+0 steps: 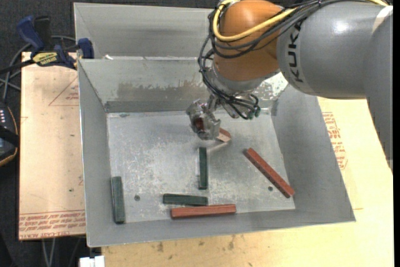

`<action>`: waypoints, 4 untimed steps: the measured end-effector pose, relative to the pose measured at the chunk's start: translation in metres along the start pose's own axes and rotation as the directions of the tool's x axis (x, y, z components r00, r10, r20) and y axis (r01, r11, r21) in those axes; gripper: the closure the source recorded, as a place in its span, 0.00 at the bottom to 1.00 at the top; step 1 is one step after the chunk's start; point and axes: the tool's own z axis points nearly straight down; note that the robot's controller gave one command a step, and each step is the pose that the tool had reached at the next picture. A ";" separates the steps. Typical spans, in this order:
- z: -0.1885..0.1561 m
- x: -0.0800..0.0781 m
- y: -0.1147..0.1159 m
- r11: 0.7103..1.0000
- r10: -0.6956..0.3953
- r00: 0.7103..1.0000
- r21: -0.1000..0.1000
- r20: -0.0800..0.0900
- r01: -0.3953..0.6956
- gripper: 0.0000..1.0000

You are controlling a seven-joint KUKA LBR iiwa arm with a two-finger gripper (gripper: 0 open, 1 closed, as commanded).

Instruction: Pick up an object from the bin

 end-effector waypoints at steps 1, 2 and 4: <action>0.003 0.002 -0.001 1.000 0.003 1.000 -0.002 -0.006 -0.003 0.00; 0.082 0.004 -0.044 0.963 0.269 0.963 0.000 -0.009 -0.269 0.00; -0.078 -0.001 -0.035 0.980 0.197 0.980 0.003 0.002 -0.197 1.00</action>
Offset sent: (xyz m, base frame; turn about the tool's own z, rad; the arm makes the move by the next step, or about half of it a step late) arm 0.0000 0.0000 0.0000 0.0000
